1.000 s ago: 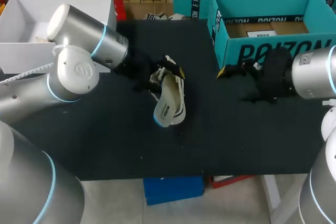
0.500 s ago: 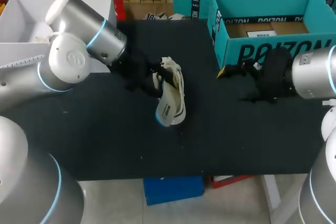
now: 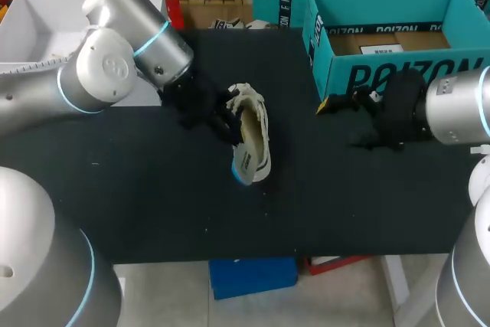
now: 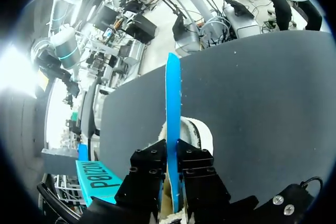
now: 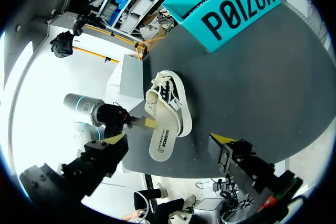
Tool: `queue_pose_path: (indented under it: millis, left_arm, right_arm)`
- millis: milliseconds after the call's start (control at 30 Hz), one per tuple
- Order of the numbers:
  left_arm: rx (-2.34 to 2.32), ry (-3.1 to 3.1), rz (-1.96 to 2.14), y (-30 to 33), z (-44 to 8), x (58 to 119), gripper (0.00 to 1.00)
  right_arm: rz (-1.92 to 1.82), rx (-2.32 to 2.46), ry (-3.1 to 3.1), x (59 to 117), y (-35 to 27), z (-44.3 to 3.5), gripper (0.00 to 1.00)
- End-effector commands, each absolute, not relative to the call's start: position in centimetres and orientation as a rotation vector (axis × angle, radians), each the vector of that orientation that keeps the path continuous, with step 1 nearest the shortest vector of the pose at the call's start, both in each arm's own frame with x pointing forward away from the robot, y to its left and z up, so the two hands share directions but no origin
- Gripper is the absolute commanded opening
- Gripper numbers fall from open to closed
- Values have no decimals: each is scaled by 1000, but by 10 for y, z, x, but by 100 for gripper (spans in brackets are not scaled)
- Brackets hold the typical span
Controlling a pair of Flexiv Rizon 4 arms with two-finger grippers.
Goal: Take the shoe out of the shoebox, open the shoe tongue, remove and reinsert the insole, then place the shoe into the shoebox
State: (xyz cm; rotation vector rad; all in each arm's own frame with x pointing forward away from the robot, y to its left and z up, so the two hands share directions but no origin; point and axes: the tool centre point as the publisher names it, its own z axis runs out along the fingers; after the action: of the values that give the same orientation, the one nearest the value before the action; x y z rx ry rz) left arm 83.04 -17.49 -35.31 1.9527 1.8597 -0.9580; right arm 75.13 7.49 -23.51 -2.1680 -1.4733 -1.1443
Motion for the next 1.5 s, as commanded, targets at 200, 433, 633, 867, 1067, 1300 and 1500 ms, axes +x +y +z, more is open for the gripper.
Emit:
queue_pose_path:
  millis: [200,433,633,867,1067,1300,1500]
  left_arm:
    - [1912,1858,-939,-179,-351,837,0]
    - [1856,1837,-901,-180,-346,842,0]
    - [1819,1802,-894,-184,-344,841,0]
    - [1810,1798,-904,-188,-351,838,0]
    - [1803,1807,-881,-187,-352,839,0]
    - [1782,1824,-852,-183,-357,844,0]
    - [1758,1839,-830,-179,-362,851,0]
  right_arm:
    - [-1142,-2174,-1474,752,77,-235,100]
    - [-1142,-2174,-1474,752,77,-235,100]
    - [-1142,-2174,-1474,752,77,-235,100]
    - [-1142,-2174,-1474,752,77,-235,100]
    - [-1142,-2174,-1474,752,77,-235,100]
    - [-1142,-2174,-1474,752,77,-235,100]
    - [-1142,-2174,-1474,752,77,-235,100]
